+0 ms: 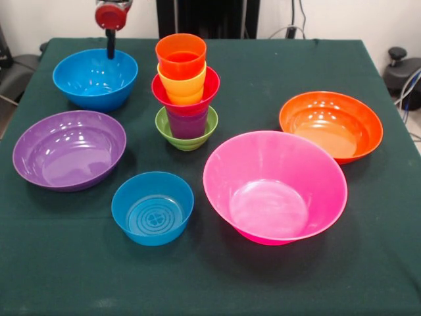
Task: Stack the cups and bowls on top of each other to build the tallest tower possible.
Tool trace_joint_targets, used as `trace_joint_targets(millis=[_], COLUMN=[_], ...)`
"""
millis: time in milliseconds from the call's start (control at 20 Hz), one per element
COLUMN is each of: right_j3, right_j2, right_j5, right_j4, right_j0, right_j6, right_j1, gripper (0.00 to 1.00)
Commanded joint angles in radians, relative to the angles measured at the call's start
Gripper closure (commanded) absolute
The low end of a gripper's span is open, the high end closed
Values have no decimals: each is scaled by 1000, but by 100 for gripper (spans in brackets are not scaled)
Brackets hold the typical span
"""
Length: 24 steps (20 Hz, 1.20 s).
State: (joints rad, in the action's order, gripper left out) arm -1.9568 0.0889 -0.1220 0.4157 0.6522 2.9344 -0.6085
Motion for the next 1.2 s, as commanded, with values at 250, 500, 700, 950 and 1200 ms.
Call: trace_joint_targets(millis=[250, 500, 700, 950, 1200], right_j3=[167, 223, 289, 428, 568], right_j2=[-184, -215, -243, -261, -284], right_j5=[-243, -288, -418, -502, -562], right_j4=[-37, -36, -61, -55, -41], right_j0=[6, 5, -11, -51, -66], right_j6=[-156, -160, -179, -177, -193], right_j1=[-41, -34, -60, -6, 77], gripper=[0, 0, 0, 0, 0])
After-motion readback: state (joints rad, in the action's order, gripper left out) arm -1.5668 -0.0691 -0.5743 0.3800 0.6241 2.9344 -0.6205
